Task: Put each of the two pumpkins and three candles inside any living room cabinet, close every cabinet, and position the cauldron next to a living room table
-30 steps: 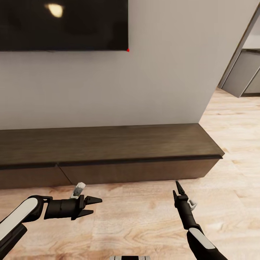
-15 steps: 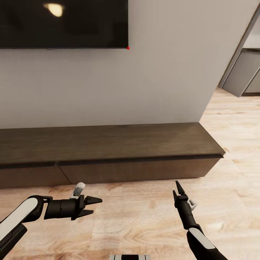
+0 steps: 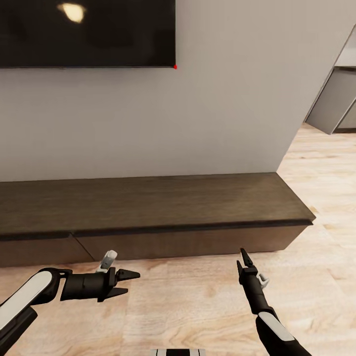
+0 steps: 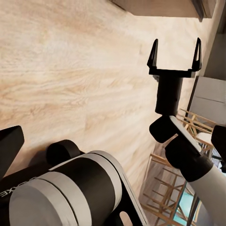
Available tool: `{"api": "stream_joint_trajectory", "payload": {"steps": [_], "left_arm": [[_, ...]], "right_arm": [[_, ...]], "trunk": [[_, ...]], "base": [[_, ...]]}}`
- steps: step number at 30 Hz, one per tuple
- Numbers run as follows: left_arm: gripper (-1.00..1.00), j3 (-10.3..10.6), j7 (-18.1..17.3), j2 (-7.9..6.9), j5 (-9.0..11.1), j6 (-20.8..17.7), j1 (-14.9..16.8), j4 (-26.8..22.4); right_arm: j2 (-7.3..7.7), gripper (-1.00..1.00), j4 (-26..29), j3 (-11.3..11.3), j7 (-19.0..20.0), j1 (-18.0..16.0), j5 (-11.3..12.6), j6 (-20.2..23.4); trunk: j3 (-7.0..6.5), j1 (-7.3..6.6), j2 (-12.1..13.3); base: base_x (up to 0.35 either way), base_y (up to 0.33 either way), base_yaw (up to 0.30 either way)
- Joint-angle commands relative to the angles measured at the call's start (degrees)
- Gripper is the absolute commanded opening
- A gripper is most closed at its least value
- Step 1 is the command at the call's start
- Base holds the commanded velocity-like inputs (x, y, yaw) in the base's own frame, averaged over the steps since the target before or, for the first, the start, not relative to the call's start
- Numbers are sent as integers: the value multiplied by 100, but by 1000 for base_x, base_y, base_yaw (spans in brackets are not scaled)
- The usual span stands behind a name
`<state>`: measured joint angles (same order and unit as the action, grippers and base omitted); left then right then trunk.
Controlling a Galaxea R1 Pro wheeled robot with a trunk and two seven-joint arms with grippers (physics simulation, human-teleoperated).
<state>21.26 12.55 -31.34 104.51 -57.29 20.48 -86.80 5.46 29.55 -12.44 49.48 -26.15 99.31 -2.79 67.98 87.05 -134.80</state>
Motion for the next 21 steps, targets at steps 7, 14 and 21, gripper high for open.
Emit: {"api": "stream_joint_trajectory", "payload": {"steps": [7,14,21], "left_arm": [[100,83,55,-4,68,-1,0,5],[100,635,55,-7,647,-1,-3,-2],[100,854,55,-38,929,-1,-6,4]], "right_arm": [[8,100,-10,-48,18,-4,53,-29],[8,100,-11,-48,18,-4,54,-29],[8,100,-11,-48,18,-4,54,-29]], "trunk": [[4,1,-2],[4,1,-2],[4,1,-2]], "base": [[213,0,0],[22,0,0],[94,0,0]]}}
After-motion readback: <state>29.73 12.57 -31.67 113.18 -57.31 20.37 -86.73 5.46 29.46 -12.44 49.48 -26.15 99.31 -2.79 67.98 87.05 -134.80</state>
